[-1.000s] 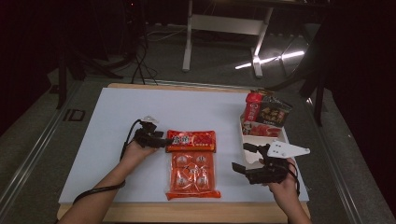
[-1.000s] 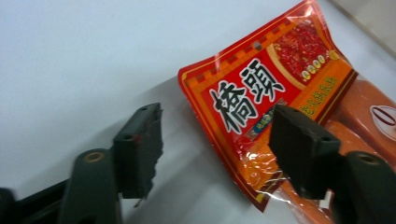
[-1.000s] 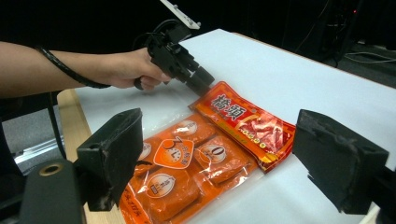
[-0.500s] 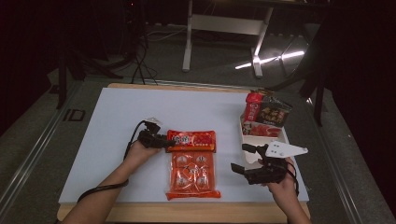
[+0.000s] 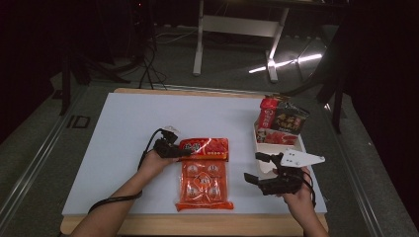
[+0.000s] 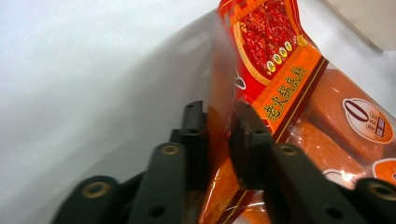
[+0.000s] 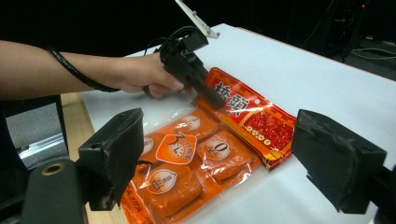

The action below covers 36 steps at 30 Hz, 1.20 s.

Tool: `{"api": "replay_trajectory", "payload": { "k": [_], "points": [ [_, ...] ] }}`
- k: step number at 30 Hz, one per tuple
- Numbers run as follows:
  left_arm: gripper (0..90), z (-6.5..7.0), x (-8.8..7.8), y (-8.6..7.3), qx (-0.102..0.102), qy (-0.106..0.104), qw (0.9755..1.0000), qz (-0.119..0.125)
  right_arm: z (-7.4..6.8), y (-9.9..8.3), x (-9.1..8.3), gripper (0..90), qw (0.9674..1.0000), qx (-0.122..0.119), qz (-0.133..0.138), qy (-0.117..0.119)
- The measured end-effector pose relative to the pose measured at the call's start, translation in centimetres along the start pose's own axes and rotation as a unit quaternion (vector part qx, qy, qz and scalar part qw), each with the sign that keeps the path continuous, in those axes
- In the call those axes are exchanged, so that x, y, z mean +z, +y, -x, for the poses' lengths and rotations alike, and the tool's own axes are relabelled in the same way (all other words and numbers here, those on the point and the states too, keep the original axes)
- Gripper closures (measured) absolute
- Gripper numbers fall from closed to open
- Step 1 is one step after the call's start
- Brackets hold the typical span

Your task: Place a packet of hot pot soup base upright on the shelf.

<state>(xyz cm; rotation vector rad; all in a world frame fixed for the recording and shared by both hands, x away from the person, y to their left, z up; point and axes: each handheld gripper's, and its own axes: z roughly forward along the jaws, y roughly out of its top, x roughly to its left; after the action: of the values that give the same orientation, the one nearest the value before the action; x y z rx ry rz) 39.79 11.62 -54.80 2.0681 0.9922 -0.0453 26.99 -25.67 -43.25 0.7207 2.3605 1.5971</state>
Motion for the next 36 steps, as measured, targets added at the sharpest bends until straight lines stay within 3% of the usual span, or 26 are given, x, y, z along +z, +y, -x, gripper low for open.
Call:
{"api": "replay_trajectory", "payload": {
  "k": [2,5,11,14,17,26,29,32,36],
  "points": [
    [87.9,0.3,0.0,0.1,0.005,0.003,1.0,-0.001,0.0,0.0,0.0,16.8,1.0,0.002,0.0,0.0],
    [89.0,0.6,-0.1,0.1,0.017,0.013,0.9998,0.0,0.0,0.0,0.0,16.7,1.0,0.004,0.002,-0.002],
    [89.5,1.0,-0.7,0.4,0.032,0.012,0.9993,0.013,0.2,0.1,-0.4,18.0,0.9997,0.001,0.011,-0.021],
    [89.6,1.4,-1.1,0.7,0.038,0.013,0.9991,0.017,0.3,0.2,-0.5,18.9,0.9997,0.004,0.016,-0.018],
    [89.6,1.7,-1.7,1.2,0.036,0.008,0.999,0.027,0.3,0.3,-0.6,18.8,0.9997,-0.002,0.012,-0.021],
    [89.6,3.7,-3.9,2.8,0.064,-0.002,0.9968,0.048,0.1,0.4,-0.6,13.1,0.9996,0.006,0.015,-0.025],
    [89.6,4.3,-4.6,3.2,0.069,-0.008,0.9961,0.055,-0.2,0.6,-0.7,11.9,0.9989,0.003,0.019,-0.042],
    [89.7,5.0,-5.2,3.5,0.076,-0.01,0.9954,0.058,-0.6,0.6,-0.8,10.7,0.9978,-0.015,0.017,-0.063],
    [89.8,5.8,-5.9,4.0,0.086,-0.015,0.9942,0.064,-0.6,0.7,-0.6,10.7,0.9984,-0.004,0.015,-0.054]
  ]
}}
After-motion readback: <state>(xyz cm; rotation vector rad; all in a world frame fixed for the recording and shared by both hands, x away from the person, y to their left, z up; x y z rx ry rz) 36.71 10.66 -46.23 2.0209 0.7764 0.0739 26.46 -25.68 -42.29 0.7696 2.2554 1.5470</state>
